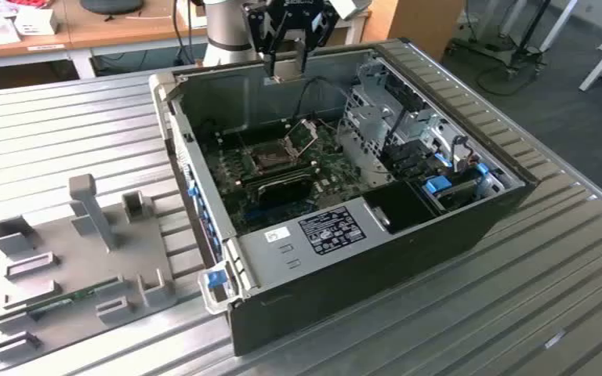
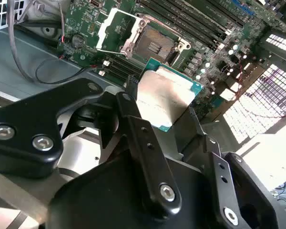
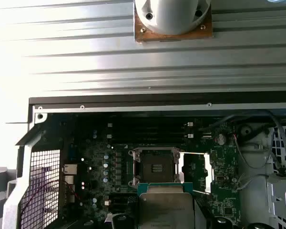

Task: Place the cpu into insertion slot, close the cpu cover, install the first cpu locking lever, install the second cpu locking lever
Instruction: 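Place the cpu into insertion slot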

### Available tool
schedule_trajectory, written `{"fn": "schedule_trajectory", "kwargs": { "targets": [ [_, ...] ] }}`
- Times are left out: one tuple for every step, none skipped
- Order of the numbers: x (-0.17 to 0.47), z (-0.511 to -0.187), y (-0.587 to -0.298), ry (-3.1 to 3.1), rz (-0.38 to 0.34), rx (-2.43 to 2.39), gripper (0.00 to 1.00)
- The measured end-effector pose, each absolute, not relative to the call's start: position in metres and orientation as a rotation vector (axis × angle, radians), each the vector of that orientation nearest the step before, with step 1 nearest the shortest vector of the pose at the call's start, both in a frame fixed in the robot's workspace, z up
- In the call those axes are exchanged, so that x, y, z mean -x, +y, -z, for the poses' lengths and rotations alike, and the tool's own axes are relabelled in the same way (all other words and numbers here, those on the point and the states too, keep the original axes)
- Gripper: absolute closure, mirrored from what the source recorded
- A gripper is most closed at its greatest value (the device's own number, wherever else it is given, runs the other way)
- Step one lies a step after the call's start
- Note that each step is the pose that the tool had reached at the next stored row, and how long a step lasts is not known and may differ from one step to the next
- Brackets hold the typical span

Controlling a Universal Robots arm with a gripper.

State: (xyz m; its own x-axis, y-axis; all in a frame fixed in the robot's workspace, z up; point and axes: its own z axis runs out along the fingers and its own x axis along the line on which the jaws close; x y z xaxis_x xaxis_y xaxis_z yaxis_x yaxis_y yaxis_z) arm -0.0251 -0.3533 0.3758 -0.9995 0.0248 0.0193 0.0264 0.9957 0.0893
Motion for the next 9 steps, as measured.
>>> {"fn": "schedule_trajectory", "kwargs": {
  "targets": [
    [0.0251, -0.3758, -0.3533, -3.12, 0.14, 0.04, 0.45],
    [0.0251, -0.3758, -0.3533, -3.12, 0.14, 0.04, 0.45],
    [0.0251, -0.3758, -0.3533, -3.12, 0.14, 0.04, 0.45],
    [0.0251, -0.3758, -0.3533, -3.12, 0.14, 0.04, 0.45],
    [0.0251, -0.3757, -0.3533, -3.12, 0.14, 0.04, 0.45],
    [0.0251, -0.3754, -0.3532, -3.12, 0.14, 0.04, 0.45],
    [0.0251, -0.3751, -0.3532, -3.12, 0.14, 0.04, 0.45],
    [0.0251, -0.3745, -0.3533, -3.12, 0.14, 0.04, 0.45],
    [0.0251, -0.374, -0.3533, -3.12, 0.14, 0.04, 0.45]
  ]
}}
